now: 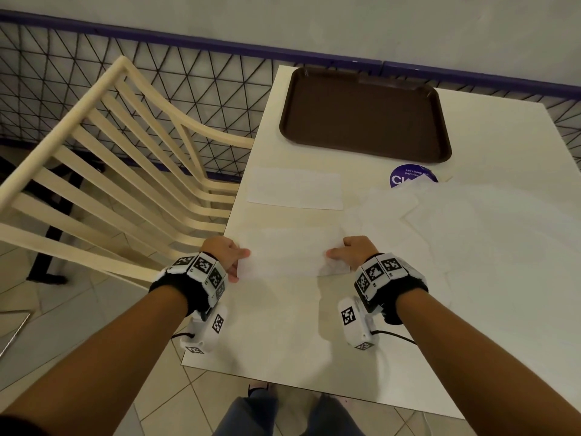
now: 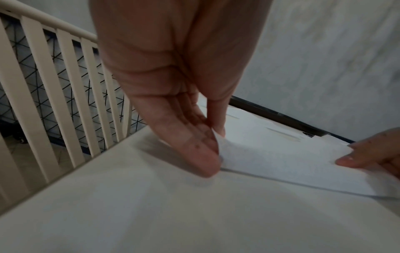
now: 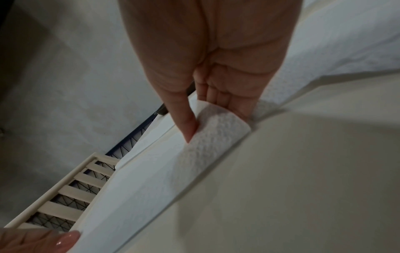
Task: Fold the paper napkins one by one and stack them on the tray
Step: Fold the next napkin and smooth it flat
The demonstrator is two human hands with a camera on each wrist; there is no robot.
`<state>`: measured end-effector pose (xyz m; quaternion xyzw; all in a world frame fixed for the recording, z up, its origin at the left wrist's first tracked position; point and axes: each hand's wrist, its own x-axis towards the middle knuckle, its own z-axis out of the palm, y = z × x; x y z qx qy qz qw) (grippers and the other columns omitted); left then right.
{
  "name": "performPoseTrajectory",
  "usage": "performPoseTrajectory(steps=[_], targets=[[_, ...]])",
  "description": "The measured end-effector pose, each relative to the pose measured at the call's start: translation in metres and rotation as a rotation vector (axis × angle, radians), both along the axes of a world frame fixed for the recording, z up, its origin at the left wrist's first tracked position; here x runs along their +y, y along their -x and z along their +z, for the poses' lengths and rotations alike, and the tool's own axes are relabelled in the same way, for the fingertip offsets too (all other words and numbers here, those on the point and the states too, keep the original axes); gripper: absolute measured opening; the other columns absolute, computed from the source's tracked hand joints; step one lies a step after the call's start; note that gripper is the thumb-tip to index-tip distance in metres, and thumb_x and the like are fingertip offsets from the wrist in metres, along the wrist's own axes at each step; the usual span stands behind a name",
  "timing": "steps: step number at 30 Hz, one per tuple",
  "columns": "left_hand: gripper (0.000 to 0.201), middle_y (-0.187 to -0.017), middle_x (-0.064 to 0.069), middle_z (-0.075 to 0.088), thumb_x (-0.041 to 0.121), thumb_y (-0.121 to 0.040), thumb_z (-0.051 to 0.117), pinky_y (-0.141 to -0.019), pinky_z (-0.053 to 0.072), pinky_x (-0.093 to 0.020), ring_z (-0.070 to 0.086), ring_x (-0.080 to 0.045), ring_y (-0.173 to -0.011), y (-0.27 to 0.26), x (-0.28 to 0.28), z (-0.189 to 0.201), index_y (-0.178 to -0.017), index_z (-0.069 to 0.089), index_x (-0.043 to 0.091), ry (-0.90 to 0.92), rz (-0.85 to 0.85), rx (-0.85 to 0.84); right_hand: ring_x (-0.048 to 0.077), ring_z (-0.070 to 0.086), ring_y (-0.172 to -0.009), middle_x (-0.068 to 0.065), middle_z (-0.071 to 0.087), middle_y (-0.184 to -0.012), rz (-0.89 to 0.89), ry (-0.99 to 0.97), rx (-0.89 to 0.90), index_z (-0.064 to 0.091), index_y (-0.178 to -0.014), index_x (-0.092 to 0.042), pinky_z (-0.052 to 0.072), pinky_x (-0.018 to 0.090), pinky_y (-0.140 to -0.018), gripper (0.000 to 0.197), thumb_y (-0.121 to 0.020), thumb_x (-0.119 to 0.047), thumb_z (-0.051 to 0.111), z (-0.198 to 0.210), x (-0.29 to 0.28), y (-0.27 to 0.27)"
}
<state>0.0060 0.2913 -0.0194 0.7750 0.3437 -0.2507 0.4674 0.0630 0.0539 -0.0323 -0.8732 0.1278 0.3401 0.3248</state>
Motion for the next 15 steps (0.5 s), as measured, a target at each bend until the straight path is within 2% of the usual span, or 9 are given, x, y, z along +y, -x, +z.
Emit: performPoseTrajectory(steps=[2,3,4,5,6,7,10,13,15], targets=[[0.030,-0.067,-0.016,0.058,0.018,-0.090,0.061,-0.059,0.058,-0.036,0.058,-0.027,-0.059,-0.001,-0.001,0.001,-0.067,0.044,0.006,-0.061,-0.051,-0.013,0.012,0.040,-0.054,-0.001,0.043,-0.063,0.007,0.015,0.003,0.041,-0.059,-0.015,0.031,0.019,-0.049,0.036,-0.086,-0.023,0.063,0.000,0.001,-0.001],[0.027,-0.076,-0.020,0.063,0.021,-0.089,0.061,-0.072,0.057,-0.041,0.062,-0.031,-0.070,-0.001,-0.003,0.004,-0.073,0.048,0.004,-0.130,-0.121,-0.003,0.010,0.037,-0.054,-0.003,0.040,-0.062,0.007,0.020,0.002,0.038,-0.059,-0.017,0.029,0.018,-0.049,0.038,-0.085,-0.024,0.064,0.000,0.002,-0.001],[0.023,-0.094,-0.023,0.065,0.024,-0.089,0.060,-0.085,0.053,-0.042,0.064,-0.034,-0.087,-0.002,-0.004,0.005,-0.087,0.053,0.002,-0.220,-0.197,0.004,0.009,0.034,-0.054,-0.004,0.037,-0.062,0.012,0.028,-0.003,0.035,-0.058,-0.018,0.027,0.017,-0.049,0.041,-0.085,-0.025,0.064,-0.001,0.002,-0.001],[0.032,-0.113,-0.022,0.060,0.025,-0.089,0.061,-0.093,0.049,-0.041,0.060,-0.034,-0.102,-0.003,-0.006,0.006,-0.107,0.051,0.001,-0.326,-0.267,-0.002,0.008,0.032,-0.054,-0.005,0.035,-0.062,0.022,0.038,-0.006,0.032,-0.058,-0.019,0.026,0.017,-0.049,0.043,-0.085,-0.026,0.064,-0.001,0.003,-0.001],[0.044,-0.125,-0.018,0.051,0.023,-0.088,0.061,-0.096,0.045,-0.040,0.056,-0.033,-0.110,-0.004,-0.009,0.007,-0.122,0.042,0.002,-0.419,-0.336,-0.027,0.008,0.032,-0.054,-0.005,0.034,-0.062,0.035,0.048,-0.012,0.031,-0.058,-0.019,0.026,0.017,-0.049,0.044,-0.085,-0.026,0.064,-0.001,0.003,-0.001],[0.050,-0.128,-0.013,0.045,0.020,-0.088,0.061,-0.094,0.046,-0.038,0.054,-0.030,-0.110,-0.003,-0.012,0.008,-0.128,0.036,0.007,-0.511,-0.412,-0.078,0.009,0.032,-0.054,-0.004,0.034,-0.061,0.047,0.056,-0.022,0.031,-0.057,-0.018,0.026,0.017,-0.049,0.044,-0.085,-0.026,0.064,0.000,0.004,-0.001],[0.061,-0.126,-0.005,0.038,0.000,-0.084,0.056,-0.082,0.049,-0.032,0.053,-0.023,-0.099,0.000,-0.027,0.011,-0.134,0.031,0.025,-0.789,-0.756,-0.288,0.014,0.037,-0.056,-0.001,0.035,-0.060,0.070,0.077,-0.043,0.031,-0.056,-0.014,0.026,0.019,-0.048,0.044,-0.086,-0.024,0.062,0.003,0.003,0.002],[0.061,-0.130,-0.003,0.034,-0.008,-0.087,0.043,-0.074,0.042,-0.025,0.042,-0.019,-0.095,0.002,-0.033,0.001,-0.136,0.036,0.028,-0.755,-0.968,-0.288,0.013,0.035,-0.054,0.001,0.035,-0.058,0.055,0.069,-0.068,0.031,-0.055,-0.013,0.025,0.020,-0.048,0.045,-0.087,-0.023,0.062,0.004,0.003,0.004],[0.046,-0.131,0.001,0.037,0.006,-0.094,0.043,-0.073,0.041,-0.024,0.040,-0.018,-0.095,0.002,-0.035,0.001,-0.134,0.039,0.027,-0.709,-0.951,-0.275,0.012,0.034,-0.052,0.001,0.034,-0.058,0.043,0.041,-0.060,0.030,-0.055,-0.013,0.025,0.020,-0.048,0.045,-0.087,-0.022,0.062,0.005,0.004,0.004]])
